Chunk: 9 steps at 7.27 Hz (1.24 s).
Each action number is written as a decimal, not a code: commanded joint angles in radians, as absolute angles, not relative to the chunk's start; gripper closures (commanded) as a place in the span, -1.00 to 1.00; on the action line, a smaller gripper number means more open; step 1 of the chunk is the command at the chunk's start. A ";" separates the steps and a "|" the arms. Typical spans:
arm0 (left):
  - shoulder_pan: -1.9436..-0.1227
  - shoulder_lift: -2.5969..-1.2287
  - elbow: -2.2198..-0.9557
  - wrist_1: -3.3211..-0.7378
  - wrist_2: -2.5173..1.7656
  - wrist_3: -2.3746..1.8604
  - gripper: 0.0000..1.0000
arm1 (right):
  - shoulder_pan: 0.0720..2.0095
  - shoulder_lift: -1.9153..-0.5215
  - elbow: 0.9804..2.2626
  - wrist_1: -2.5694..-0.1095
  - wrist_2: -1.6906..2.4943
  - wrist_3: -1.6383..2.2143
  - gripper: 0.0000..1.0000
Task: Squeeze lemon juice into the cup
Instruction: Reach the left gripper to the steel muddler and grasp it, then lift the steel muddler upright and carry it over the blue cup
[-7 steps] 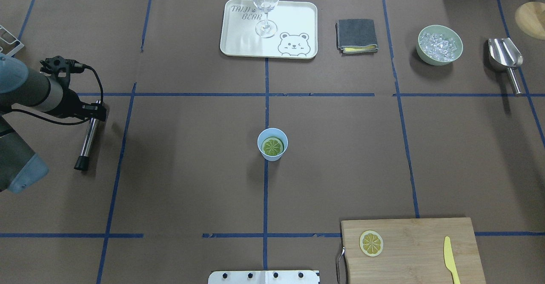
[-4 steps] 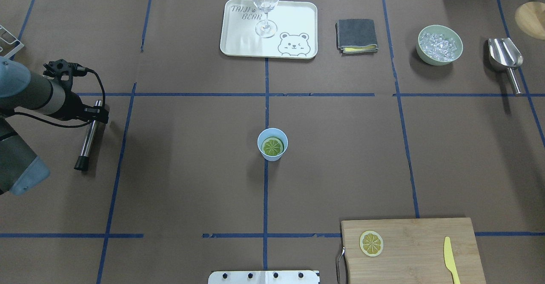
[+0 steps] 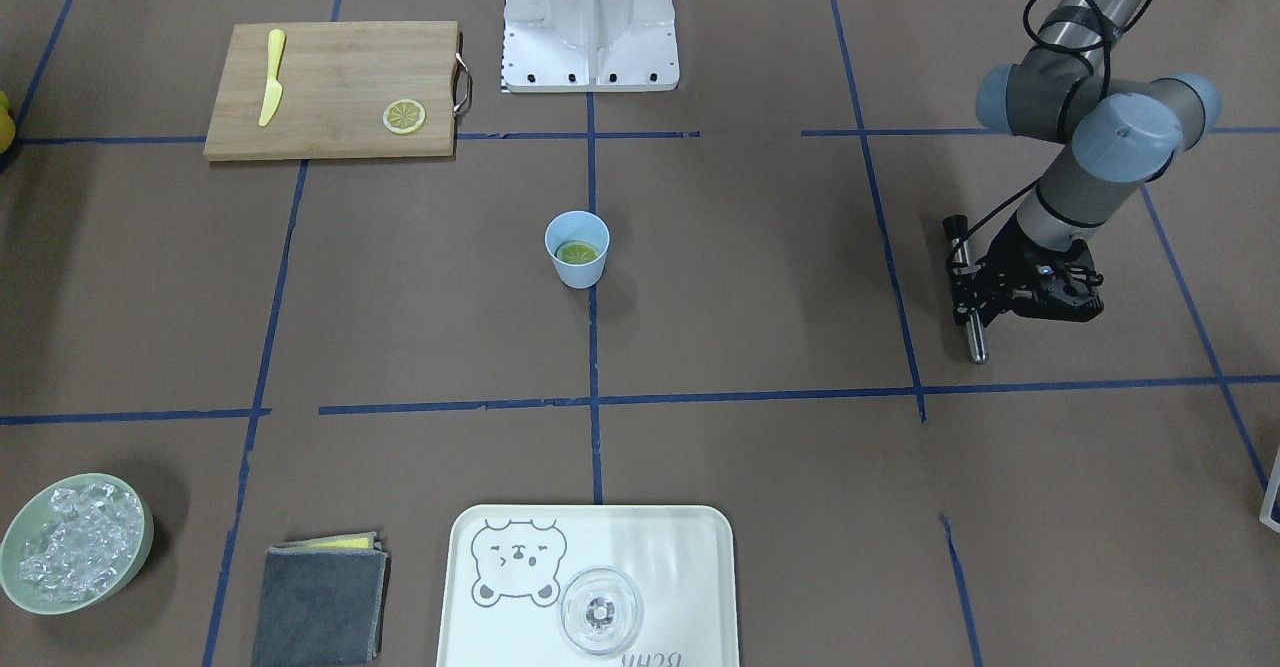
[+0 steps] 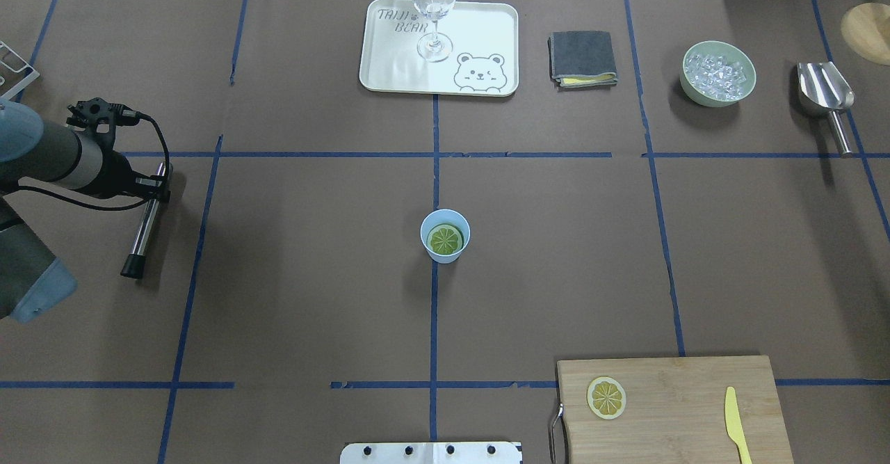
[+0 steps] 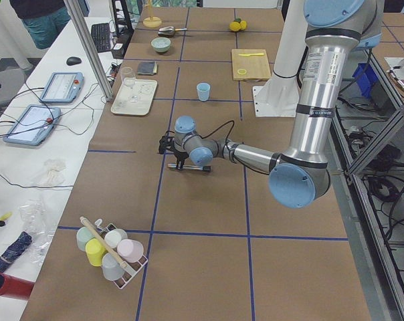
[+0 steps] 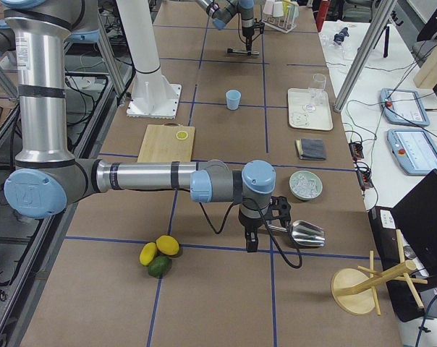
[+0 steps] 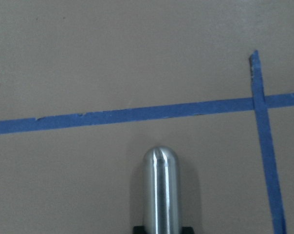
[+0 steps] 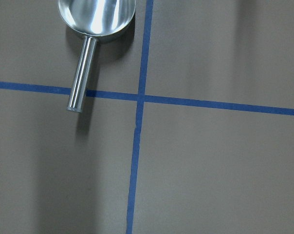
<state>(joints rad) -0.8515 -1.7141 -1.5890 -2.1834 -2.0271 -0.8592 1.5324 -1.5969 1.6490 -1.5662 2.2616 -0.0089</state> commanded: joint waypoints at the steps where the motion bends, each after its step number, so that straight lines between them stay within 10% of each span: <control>1: -0.862 -1.716 -1.708 -2.184 -2.022 -0.774 1.00 | 1.532 -1.597 1.649 -1.566 2.263 -0.008 -1.00; 9: -0.861 -1.809 -1.842 -2.677 -1.688 -0.687 1.00 | 1.531 -1.597 1.643 -1.568 2.247 0.001 -1.00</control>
